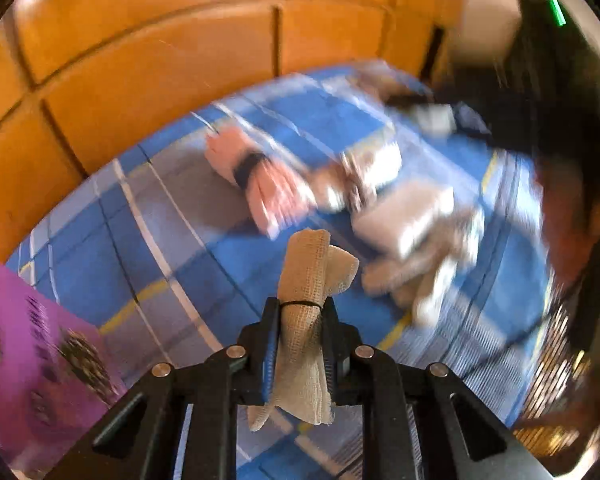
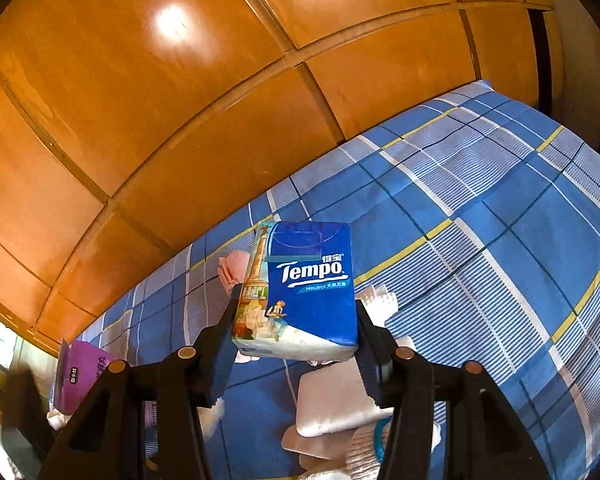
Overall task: Organize soft objects
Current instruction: 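Drop the beige bundle into the gold tray with the left tool while the right holds the Tempo pack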
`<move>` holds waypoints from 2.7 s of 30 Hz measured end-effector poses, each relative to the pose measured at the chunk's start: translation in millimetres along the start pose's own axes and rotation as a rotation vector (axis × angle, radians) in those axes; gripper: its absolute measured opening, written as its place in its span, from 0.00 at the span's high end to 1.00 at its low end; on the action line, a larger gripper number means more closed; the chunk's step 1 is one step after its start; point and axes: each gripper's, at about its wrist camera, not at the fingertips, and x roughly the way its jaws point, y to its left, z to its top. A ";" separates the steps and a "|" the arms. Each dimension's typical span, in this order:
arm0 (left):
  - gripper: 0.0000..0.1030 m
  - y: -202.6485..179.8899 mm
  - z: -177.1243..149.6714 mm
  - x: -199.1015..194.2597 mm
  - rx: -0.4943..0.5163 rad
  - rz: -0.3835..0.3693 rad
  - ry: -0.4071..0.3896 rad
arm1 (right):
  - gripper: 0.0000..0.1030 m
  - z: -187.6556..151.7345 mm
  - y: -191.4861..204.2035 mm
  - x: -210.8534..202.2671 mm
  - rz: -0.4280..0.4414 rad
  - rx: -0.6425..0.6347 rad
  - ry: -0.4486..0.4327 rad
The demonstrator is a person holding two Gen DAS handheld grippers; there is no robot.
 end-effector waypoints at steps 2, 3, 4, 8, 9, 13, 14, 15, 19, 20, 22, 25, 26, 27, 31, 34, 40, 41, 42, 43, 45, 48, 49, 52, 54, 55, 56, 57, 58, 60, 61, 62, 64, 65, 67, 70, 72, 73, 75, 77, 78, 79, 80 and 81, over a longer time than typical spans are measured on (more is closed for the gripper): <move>0.81 7.1 20.9 -13.5 -0.065 -0.011 -0.030 | 0.49 -1.2 1.4 1.7 -0.006 -0.009 0.011; 0.81 12.3 32.9 -22.8 -0.088 0.004 -0.057 | 0.49 -1.5 1.4 2.3 -0.010 -0.012 0.015; 0.81 19.2 41.8 -31.1 -0.099 0.024 -0.079 | 0.49 -2.0 1.7 2.9 -0.015 -0.017 0.017; 0.81 49.7 74.7 -73.7 -0.152 0.115 -0.192 | 0.49 -4.2 2.5 4.5 -0.025 -0.030 0.029; 0.81 64.3 78.5 -90.7 -0.175 0.155 -0.225 | 0.49 -4.7 2.7 4.5 -0.027 -0.033 0.031; 0.81 121.1 64.2 -133.8 -0.288 0.290 -0.289 | 0.49 -6.2 3.6 4.8 -0.030 -0.045 0.036; 0.81 132.7 54.4 -142.2 -0.312 0.321 -0.296 | 0.49 -6.3 4.3 4.7 -0.030 -0.051 0.036; 0.81 145.5 42.6 -150.1 -0.339 0.348 -0.304 | 0.49 -6.5 5.1 4.6 -0.032 -0.057 0.035; 0.81 182.7 -28.2 -180.4 -0.440 0.416 -0.318 | 0.49 -6.6 8.1 2.9 -0.039 -0.081 0.026; 0.81 186.5 -45.9 -186.5 -0.460 0.427 -0.322 | 0.49 -7.1 8.9 2.9 -0.043 -0.087 0.026; 0.81 194.6 -87.9 -199.5 -0.523 0.433 -0.332 | 0.49 -8.2 10.4 3.4 -0.056 -0.100 0.027; 0.80 200.0 -140.9 -214.3 -0.591 0.451 -0.341 | 0.49 -10.5 14.1 5.2 -0.080 -0.125 0.033; 0.80 200.4 -160.8 -220.8 -0.616 0.459 -0.347 | 0.49 -11.5 15.5 5.9 -0.089 -0.135 0.035; 0.80 198.1 -176.0 -224.0 -0.636 0.466 -0.351 | 0.49 -12.0 16.1 6.4 -0.096 -0.142 0.036; 0.79 197.8 -241.2 -249.9 -0.744 0.500 -0.379 | 0.49 -14.7 19.3 11.3 -0.142 -0.175 0.046; 0.78 207.0 -287.3 -263.0 -0.833 0.529 -0.371 | 0.49 -16.9 21.8 15.6 -0.181 -0.198 0.057; 0.78 236.1 -353.8 -261.4 -1.001 0.573 -0.309 | 0.49 -21.7 27.0 24.2 -0.241 -0.240 0.078; 0.78 242.8 -363.6 -260.8 -1.033 0.573 -0.306 | 0.49 -22.3 27.6 24.9 -0.248 -0.245 0.079; 0.78 246.7 -369.9 -261.6 -1.052 0.575 -0.306 | 0.49 -23.4 28.8 25.7 -0.258 -0.254 0.080; 0.78 252.3 -377.4 -262.6 -1.068 0.586 -0.306 | 0.49 -24.2 29.5 25.9 -0.263 -0.259 0.080; 0.78 263.7 -384.3 -261.6 -1.094 0.583 -0.296 | 0.49 -25.4 30.7 27.6 -0.275 -0.268 0.082; 0.71 279.3 -383.8 -256.0 -1.100 0.569 -0.284 | 0.49 -28.0 32.8 30.7 -0.297 -0.283 0.089; 0.67 282.1 -382.7 -255.2 -1.098 0.565 -0.288 | 0.49 -29.2 34.1 32.2 -0.311 -0.295 0.092; 0.38 285.4 -378.1 -250.2 -1.067 0.572 -0.272 | 0.49 -31.9 37.1 34.6 -0.326 -0.309 0.102; 0.18 281.8 -377.2 -251.3 -1.050 0.582 -0.280 | 0.49 -33.5 39.8 34.1 -0.336 -0.315 0.100; 0.18 277.5 -377.5 -252.1 -1.037 0.584 -0.280 | 0.49 -34.2 41.4 33.6 -0.336 -0.315 0.101; 0.17 274.4 -378.4 -252.0 -1.031 0.590 -0.273 | 0.49 -34.7 43.2 33.4 -0.335 -0.315 0.103; 0.16 269.2 -379.8 -251.2 -1.024 0.595 -0.263 | 0.49 -34.8 44.8 33.4 -0.337 -0.317 0.103; 0.15 264.6 -380.5 -250.2 -1.017 0.594 -0.255 | 0.49 -34.7 47.6 33.5 -0.341 -0.321 0.104; 0.11 251.7 -382.5 -249.6 -0.996 0.599 -0.255 | 0.49 -33.2 53.8 33.6 -0.335 -0.318 0.105; 0.10 245.2 -383.1 -249.9 -0.988 0.610 -0.257 | 0.49 -31.1 59.6 33.0 -0.326 -0.318 0.102; 0.06 239.6 -383.4 -250.0 -0.980 0.616 -0.258 | 0.49 -29.3 65.3 32.3 -0.319 -0.322 0.099; 0.03 225.8 -382.8 -249.7 -0.951 0.618 -0.268 | 0.49 -24.9 81.2 30.9 -0.296 -0.334 0.091; 0.02 218.2 -381.5 -249.4 -0.933 0.623 -0.274 | 0.49 -22.6 89.9 30.5 -0.284 -0.344 0.089; 0.00 204.5 -378.2 -249.3 -0.900 0.634 -0.282 | 0.49 -18.7 111.1 28.8 -0.263 -0.372 0.078; 0.00 189.8 -373.4 -251.9 -0.874 0.671 -0.295 | 0.49 -12.0 152.7 23.7 -0.209 -0.422 0.054; 0.00 182.0 -369.2 -254.2 -0.858 0.718 -0.292 | 0.49 -11.8 178.0 20.2 -0.175 -0.453 0.039; 0.00 179.1 -368.2 -255.6 -0.851 0.730 -0.299 | 0.49 -12.8 197.5 16.6 -0.144 -0.476 0.029; 0.00 173.2 -366.5 -260.0 -0.836 0.757 -0.316 | 0.49 -17.3 224.0 11.1 -0.101 -0.510 0.017; 0.00 168.5 -364.3 -263.4 -0.819 0.786 -0.323 | 0.49 -28.9 259.2 1.5 -0.028 -0.563 0.005; 0.00 166.4 -363.8 -265.4 -0.809 0.812 -0.325 | 0.49 -34.4 271.1 -1.5 -0.001 -0.584 0.003; 0.00 163.6 -363.7 -266.6 -0.801 0.836 -0.323 | 0.49 -43.5 287.6 -5.9 0.037 -0.614 0.003; 0.00 161.7 -363.5 -267.4 -0.793 0.853 -0.322 | 0.49 -54.7 304.4 -10.2 0.078 -0.646 0.008; 0.00 159.7 -364.2 -268.1 -0.785 0.867 -0.321 | 0.49 -62.8 315.0 -13.0 0.104 -0.667 0.012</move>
